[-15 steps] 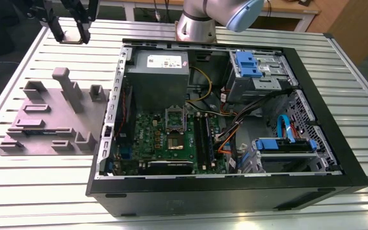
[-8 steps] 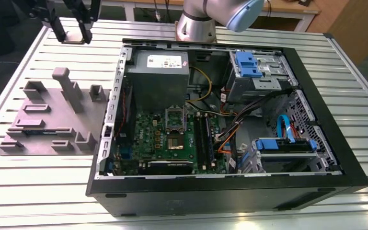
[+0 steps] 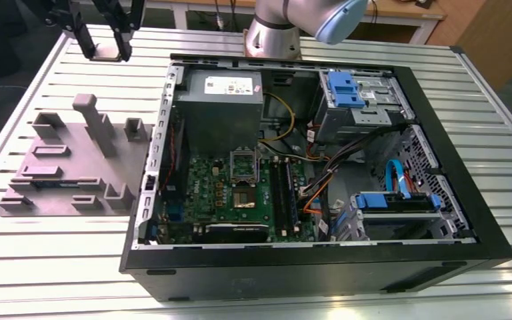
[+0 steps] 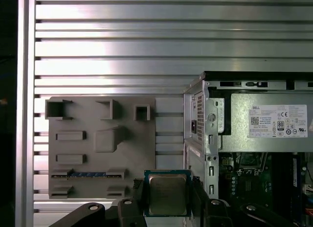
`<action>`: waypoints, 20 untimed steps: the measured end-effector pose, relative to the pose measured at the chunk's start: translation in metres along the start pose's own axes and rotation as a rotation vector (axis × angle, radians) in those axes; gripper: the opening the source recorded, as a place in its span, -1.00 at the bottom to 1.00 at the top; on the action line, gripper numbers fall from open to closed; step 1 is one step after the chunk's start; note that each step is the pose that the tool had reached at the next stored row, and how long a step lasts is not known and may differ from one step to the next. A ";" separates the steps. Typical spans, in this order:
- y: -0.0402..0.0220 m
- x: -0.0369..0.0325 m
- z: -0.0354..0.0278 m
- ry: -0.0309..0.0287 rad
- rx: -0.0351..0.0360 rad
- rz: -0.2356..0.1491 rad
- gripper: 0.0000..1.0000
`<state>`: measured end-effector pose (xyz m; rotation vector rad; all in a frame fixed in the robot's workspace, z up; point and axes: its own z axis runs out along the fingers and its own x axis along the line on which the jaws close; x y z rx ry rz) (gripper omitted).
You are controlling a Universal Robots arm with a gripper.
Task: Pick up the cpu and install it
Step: 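Pick up the cpu and move it towards the insertion slot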
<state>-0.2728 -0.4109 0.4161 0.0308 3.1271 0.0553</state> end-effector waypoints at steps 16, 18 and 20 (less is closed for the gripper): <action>-0.0022 -0.0153 0.0003 0.0000 0.0000 0.000 -0.06; -0.0052 -0.0158 0.0003 0.0001 0.0000 0.000 -0.06; -0.0071 -0.0163 0.0004 -0.0001 -0.0001 0.000 -0.06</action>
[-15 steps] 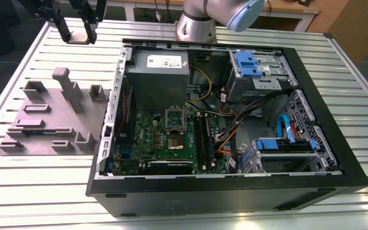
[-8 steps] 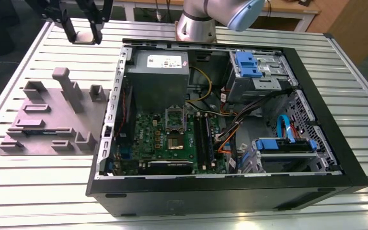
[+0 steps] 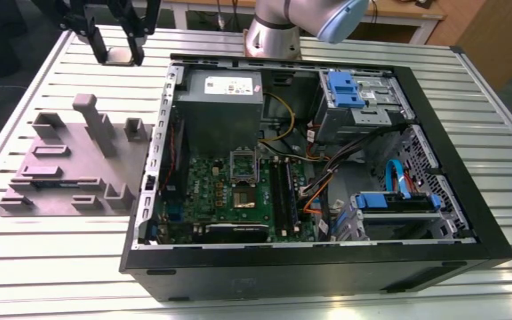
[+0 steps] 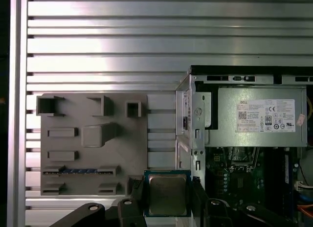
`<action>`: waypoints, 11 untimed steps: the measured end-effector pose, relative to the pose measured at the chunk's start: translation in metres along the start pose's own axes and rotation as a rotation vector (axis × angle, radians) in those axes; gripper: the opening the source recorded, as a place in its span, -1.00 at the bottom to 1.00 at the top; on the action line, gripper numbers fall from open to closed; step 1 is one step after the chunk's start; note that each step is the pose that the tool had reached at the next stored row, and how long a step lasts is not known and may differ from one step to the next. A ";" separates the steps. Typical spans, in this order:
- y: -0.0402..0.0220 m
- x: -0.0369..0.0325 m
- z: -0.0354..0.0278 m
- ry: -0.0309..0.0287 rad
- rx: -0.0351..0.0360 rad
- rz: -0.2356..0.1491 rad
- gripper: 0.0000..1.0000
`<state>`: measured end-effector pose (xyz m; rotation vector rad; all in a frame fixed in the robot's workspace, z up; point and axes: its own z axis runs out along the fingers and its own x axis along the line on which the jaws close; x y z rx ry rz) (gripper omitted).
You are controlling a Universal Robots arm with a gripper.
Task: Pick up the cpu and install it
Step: 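Pick up the cpu and move it towards the insertion slot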
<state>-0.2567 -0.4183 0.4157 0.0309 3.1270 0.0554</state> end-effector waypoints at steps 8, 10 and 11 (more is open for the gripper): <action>0.0001 -0.0148 0.0004 0.0001 0.0001 0.000 -0.06; 0.0001 -0.0180 0.0005 0.0001 0.0001 0.000 -0.06; 0.0001 -0.0193 0.0005 0.0001 0.0000 0.000 -0.06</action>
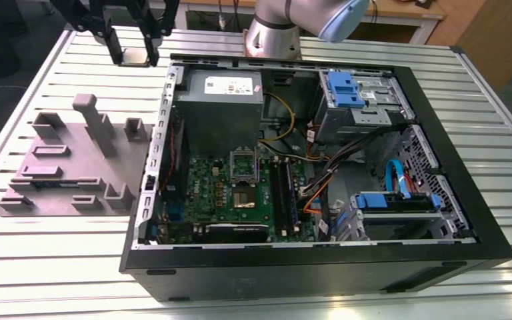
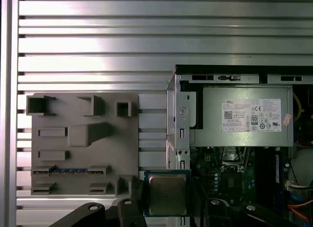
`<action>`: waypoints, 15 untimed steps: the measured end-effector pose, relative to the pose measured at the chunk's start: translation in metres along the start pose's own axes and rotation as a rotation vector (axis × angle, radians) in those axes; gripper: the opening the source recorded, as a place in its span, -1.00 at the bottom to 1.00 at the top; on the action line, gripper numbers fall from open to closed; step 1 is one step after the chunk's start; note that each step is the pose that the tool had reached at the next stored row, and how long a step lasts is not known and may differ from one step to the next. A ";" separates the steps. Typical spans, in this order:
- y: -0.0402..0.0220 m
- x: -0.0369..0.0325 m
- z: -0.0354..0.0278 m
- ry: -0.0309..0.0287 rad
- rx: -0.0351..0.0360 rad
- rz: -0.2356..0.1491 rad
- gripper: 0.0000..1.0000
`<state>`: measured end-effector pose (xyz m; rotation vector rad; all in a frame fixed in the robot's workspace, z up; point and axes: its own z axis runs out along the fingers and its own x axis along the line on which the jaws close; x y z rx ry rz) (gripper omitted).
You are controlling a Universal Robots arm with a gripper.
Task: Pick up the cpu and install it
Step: 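Pick up the cpu and move it towards the insertion slot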
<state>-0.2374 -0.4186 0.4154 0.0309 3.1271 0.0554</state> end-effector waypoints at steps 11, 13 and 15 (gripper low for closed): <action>0.0003 -0.0129 0.0002 0.0000 0.0000 0.000 -0.06; 0.0003 -0.0148 0.0002 0.0000 0.0000 0.000 -0.06; 0.0003 -0.0168 0.0002 0.0000 0.0001 0.000 -0.06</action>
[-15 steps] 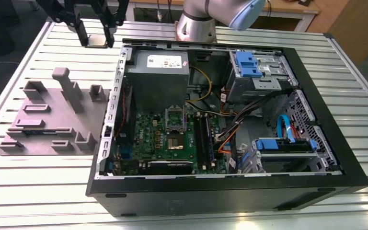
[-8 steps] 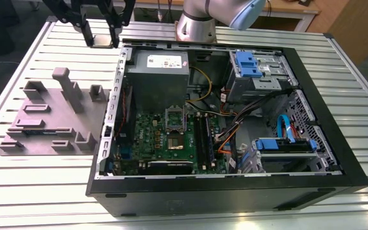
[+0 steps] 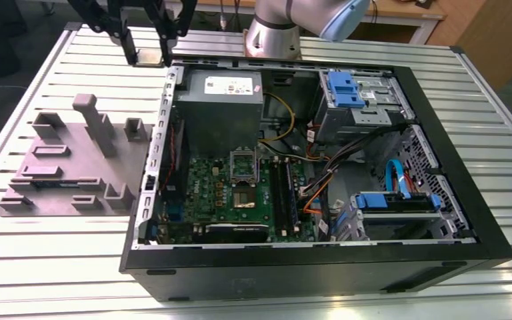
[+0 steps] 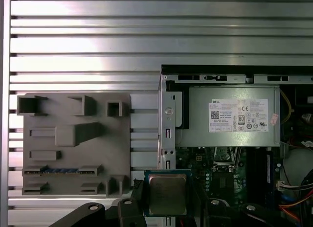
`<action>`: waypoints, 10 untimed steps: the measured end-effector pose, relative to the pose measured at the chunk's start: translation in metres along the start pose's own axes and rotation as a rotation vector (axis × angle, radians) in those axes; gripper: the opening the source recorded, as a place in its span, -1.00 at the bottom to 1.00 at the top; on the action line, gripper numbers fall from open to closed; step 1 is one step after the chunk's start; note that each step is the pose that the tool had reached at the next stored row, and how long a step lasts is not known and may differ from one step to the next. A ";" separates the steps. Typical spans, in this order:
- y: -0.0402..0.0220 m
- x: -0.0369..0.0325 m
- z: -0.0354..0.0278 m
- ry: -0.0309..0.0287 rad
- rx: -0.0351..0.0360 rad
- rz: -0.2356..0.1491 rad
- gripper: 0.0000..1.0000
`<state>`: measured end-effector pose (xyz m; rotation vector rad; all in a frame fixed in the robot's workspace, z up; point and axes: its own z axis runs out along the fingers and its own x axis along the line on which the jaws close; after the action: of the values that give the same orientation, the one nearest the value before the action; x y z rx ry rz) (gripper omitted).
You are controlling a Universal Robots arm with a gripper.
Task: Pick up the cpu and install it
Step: 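Pick up the cpu and move it towards the insertion slot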
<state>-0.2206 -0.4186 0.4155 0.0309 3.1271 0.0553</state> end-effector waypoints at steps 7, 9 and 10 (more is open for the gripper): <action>0.0001 -0.0038 0.0001 0.0000 0.0000 0.000 -0.06; 0.0001 -0.0055 0.0001 -0.0001 0.0000 0.000 -0.06; 0.0001 -0.0066 0.0001 0.0000 0.0000 0.000 -0.06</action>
<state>-0.2141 -0.4186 0.4154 0.0309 3.1271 0.0554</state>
